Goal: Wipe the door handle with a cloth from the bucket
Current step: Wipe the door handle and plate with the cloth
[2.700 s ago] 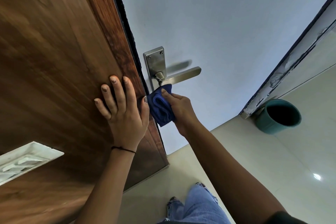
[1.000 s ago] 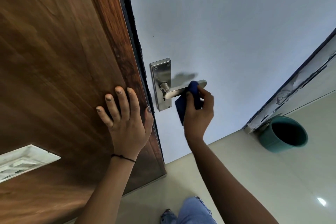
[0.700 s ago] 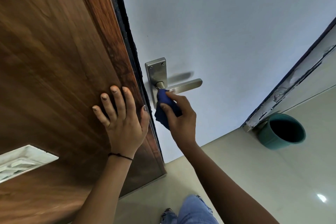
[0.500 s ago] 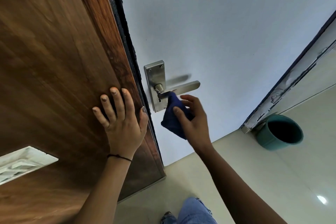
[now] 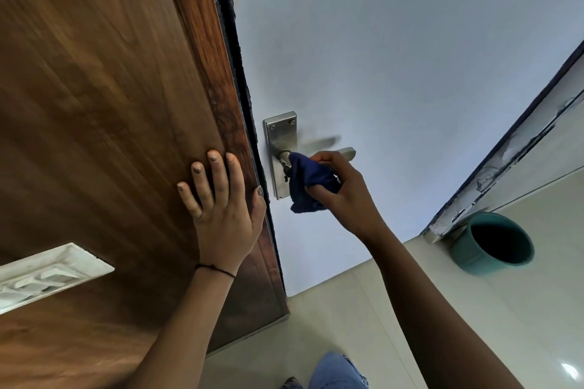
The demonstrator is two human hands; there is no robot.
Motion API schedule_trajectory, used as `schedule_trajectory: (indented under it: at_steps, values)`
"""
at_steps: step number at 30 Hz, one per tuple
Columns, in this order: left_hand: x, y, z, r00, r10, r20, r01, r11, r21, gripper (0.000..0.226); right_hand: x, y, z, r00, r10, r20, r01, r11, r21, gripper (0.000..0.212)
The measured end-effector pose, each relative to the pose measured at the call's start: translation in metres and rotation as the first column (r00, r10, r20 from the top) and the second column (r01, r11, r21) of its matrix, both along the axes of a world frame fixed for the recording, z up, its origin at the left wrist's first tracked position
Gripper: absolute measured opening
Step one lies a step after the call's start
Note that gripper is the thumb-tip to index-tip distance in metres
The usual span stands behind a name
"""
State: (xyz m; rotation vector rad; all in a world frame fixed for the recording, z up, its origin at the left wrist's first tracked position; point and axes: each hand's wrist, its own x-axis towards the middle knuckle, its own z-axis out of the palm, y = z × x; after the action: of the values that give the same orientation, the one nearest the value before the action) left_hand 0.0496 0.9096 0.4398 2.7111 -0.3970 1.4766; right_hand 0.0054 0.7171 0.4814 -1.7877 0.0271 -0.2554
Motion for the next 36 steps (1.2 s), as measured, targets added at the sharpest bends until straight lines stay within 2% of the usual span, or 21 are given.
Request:
schedule_trajectory:
  at_steps: [3, 6, 8, 10, 13, 16, 19, 22, 24, 26, 29, 31, 34, 36]
  values:
    - [-0.001, 0.000, 0.000, 1.000, -0.001, 0.006, 0.001, 1.000, 0.009, 0.079, 0.007, 0.008, -0.004, 0.998, -0.028, 0.057, 0.035, 0.990, -0.133, 0.042]
    - [0.000, 0.000, 0.000, 1.000, 0.002, 0.007, -0.002, 1.000, 0.015, 0.081, 0.008, 0.010, -0.014, 0.967, -0.179, 0.182, 0.225, 0.933, -0.281, 0.043]
    - [-0.001, 0.000, 0.000, 1.000, 0.005, 0.004, -0.005, 1.000, 0.016, 0.081, 0.010, 0.005, -0.018, 0.925, -0.311, 0.219, 0.352, 0.918, -0.181, 0.043]
    - [0.000, 0.000, -0.001, 1.000, 0.005, 0.002, -0.005, 1.000, 0.014, 0.082, 0.011, -0.001, -0.022, 0.874, -0.449, 0.186, 0.465, 0.884, -0.053, 0.044]
    - [0.001, 0.000, -0.001, 1.000, 0.013, 0.004, -0.013, 1.000, 0.019, 0.083, 0.014, -0.003, -0.028, 0.796, -0.579, 0.176, 0.604, 0.779, -0.169, 0.052]
    - [0.001, 0.000, -0.002, 1.000, 0.017, 0.008, -0.018, 1.000, 0.023, 0.084, 0.014, 0.018, -0.032, 0.794, -0.562, 0.229, 0.605, 0.766, -0.217, 0.055]
    - [0.000, 0.000, -0.001, 1.000, 0.017, 0.011, -0.018, 0.999, 0.029, 0.082, 0.013, 0.050, -0.038, 0.833, -0.439, 0.337, 0.536, 0.791, -0.294, 0.055]
    - [0.000, 0.001, -0.001, 1.000, 0.017, 0.019, -0.017, 0.999, 0.036, 0.080, 0.015, 0.061, -0.040, 0.844, -0.355, 0.402, 0.513, 0.754, -0.410, 0.053]
    - [0.000, 0.000, -0.001, 1.000, 0.010, 0.015, -0.011, 0.999, 0.032, 0.081, 0.018, 0.045, -0.040, 0.844, -0.383, 0.377, 0.519, 0.761, -0.389, 0.054]
    - [0.000, 0.000, -0.001, 1.000, 0.009, 0.007, -0.009, 1.000, 0.027, 0.083, 0.021, 0.019, -0.039, 0.814, -0.483, 0.322, 0.569, 0.773, -0.281, 0.053]
    - [-0.001, 0.000, 0.000, 1.000, 0.010, -0.001, -0.010, 1.000, 0.027, 0.086, 0.028, -0.011, -0.036, 0.761, -0.590, 0.269, 0.646, 0.729, -0.227, 0.048]
    - [-0.001, 0.001, 0.000, 1.000, 0.016, 0.001, -0.016, 0.999, 0.031, 0.087, 0.029, -0.004, -0.036, 0.766, -0.562, 0.311, 0.635, 0.735, -0.237, 0.047]
    - [-0.001, 0.001, -0.001, 1.000, 0.014, 0.005, -0.014, 0.999, 0.034, 0.087, 0.023, 0.037, -0.040, 0.836, -0.429, 0.342, 0.524, 0.810, -0.264, 0.051]
    - [-0.001, 0.002, -0.001, 1.000, 0.011, 0.004, -0.011, 0.999, 0.041, 0.085, 0.018, 0.061, -0.037, 0.867, -0.359, 0.346, 0.482, 0.783, -0.394, 0.052]
